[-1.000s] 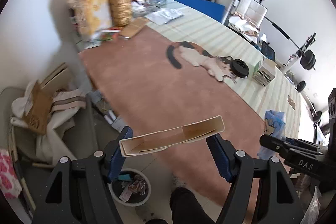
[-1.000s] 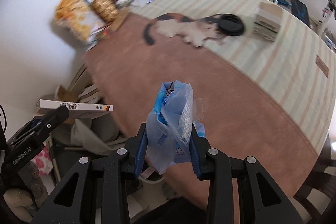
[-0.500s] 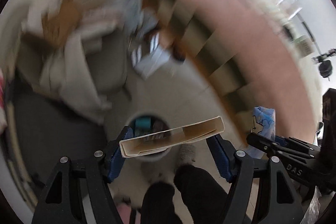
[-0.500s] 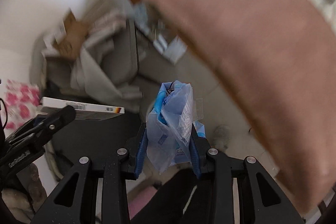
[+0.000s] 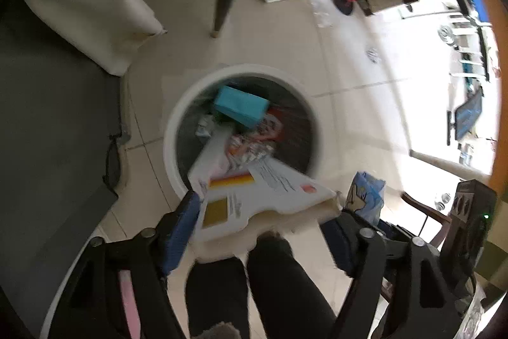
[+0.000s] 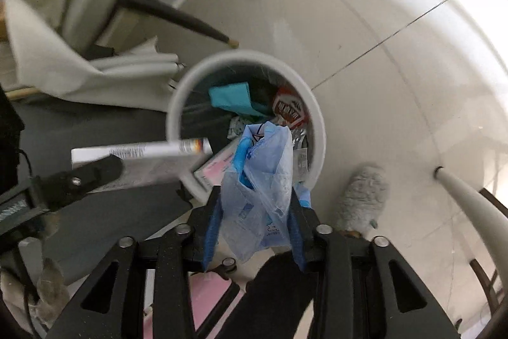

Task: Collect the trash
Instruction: 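Carry the box and bag to the bin and open both tools, then swing both tools back up over the table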

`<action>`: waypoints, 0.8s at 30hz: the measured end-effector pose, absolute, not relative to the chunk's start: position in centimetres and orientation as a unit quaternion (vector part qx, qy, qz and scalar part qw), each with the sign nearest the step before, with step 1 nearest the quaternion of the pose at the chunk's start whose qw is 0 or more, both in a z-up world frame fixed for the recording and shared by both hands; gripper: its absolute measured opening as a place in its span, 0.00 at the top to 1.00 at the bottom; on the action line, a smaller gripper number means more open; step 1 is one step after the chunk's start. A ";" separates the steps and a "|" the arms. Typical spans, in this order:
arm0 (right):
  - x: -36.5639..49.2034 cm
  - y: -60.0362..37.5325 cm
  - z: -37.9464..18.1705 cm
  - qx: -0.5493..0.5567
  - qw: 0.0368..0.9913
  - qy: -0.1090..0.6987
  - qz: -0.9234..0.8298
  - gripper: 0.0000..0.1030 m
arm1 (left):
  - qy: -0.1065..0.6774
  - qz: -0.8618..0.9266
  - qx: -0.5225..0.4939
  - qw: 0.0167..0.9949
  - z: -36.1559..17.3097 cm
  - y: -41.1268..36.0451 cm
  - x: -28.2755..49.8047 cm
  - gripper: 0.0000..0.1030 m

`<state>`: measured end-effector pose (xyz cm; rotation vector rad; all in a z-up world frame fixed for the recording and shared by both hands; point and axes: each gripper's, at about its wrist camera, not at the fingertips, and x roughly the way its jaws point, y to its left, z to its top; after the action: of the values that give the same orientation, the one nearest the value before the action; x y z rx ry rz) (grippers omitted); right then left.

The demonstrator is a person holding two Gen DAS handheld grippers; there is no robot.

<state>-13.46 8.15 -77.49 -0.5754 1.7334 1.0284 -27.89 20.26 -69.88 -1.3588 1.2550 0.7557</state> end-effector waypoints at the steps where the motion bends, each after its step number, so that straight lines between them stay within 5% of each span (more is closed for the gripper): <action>1: -13.6 8.2 -78.8 -0.237 0.495 0.720 0.426 0.40 | 0.530 0.323 -0.569 0.539 -70.1 20.2 -28.3 0.12; 3: -13.8 8.0 -80.6 -0.234 0.486 0.723 0.431 0.08 | 0.532 0.332 -0.565 0.536 -70.8 20.3 -29.0 0.03; 4: -14.0 8.4 -80.8 -0.234 0.487 0.721 0.434 0.05 | 0.533 0.338 -0.561 0.535 -70.8 20.4 -29.6 0.03; 15: -15.8 9.1 -76.5 -0.320 0.554 0.646 0.416 0.00 | 0.564 0.430 -0.440 0.551 -65.5 18.2 -31.7 0.03; 24: -15.1 6.8 -67.3 -0.336 0.586 0.624 0.392 0.00 | 0.561 0.442 -0.431 0.552 -58.1 16.4 -31.9 0.03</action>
<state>-15.11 6.76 -67.33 -0.7839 1.4553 0.9140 -31.92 16.44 -58.12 -1.0190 1.3269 1.0454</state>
